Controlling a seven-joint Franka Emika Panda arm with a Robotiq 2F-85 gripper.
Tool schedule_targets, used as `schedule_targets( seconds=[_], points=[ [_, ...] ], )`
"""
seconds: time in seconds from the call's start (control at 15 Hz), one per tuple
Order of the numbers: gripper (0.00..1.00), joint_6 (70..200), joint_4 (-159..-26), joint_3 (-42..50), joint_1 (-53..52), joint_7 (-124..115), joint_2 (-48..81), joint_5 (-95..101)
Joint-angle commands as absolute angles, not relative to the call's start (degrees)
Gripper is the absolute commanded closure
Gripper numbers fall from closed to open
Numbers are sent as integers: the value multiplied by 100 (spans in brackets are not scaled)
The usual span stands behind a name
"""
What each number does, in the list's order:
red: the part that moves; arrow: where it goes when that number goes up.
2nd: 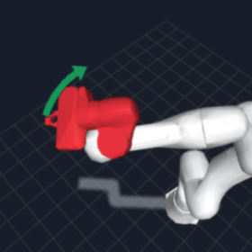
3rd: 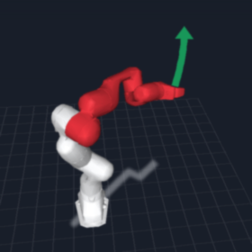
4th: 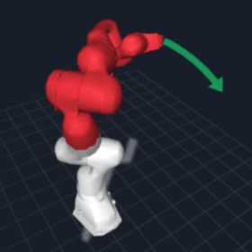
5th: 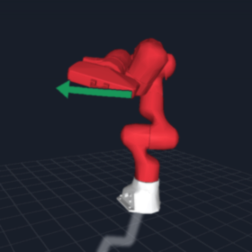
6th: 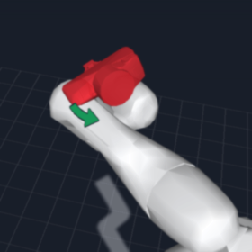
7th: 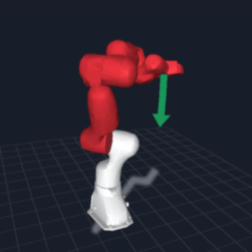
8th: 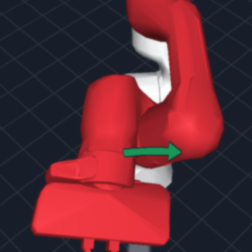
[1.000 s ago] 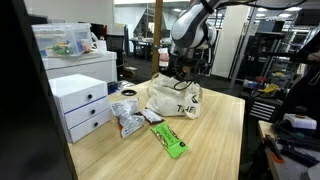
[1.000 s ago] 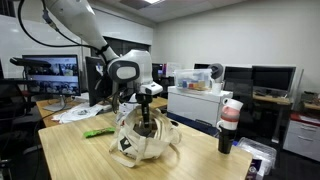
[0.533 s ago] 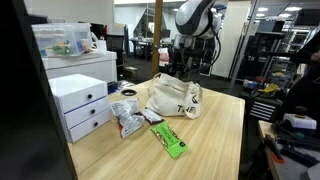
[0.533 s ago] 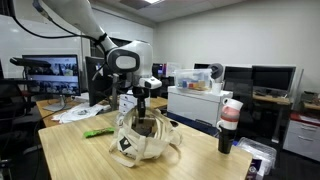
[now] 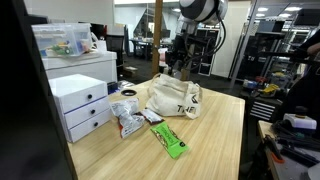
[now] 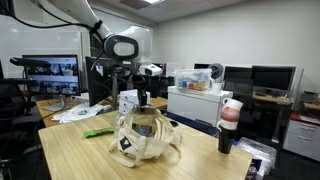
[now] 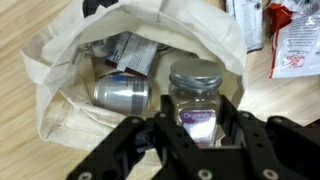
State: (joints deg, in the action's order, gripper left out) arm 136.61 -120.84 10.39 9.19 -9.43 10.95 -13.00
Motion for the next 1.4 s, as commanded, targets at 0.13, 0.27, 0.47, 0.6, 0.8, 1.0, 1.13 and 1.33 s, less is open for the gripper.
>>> schedule_targets(
  seconds=[0.13,0.27,0.47,0.6,0.8,1.0,1.13,1.33],
  points=[
    [77,13713,-12026,918,1009,-573,613,-1666],
    [77,13746,-11978,831,974,-397,470,-1911],
    [77,13660,-11928,669,875,-107,350,-2170],
    [77,13516,-11906,579,781,-13,393,-2180],
    [77,13369,-11929,398,616,155,681,-2097],
    [77,13409,-11915,271,519,260,1036,-2020],
    [77,13487,-11879,197,469,233,1394,-1842],
    [77,13536,-11914,188,448,188,1603,-1614]
  ],
)
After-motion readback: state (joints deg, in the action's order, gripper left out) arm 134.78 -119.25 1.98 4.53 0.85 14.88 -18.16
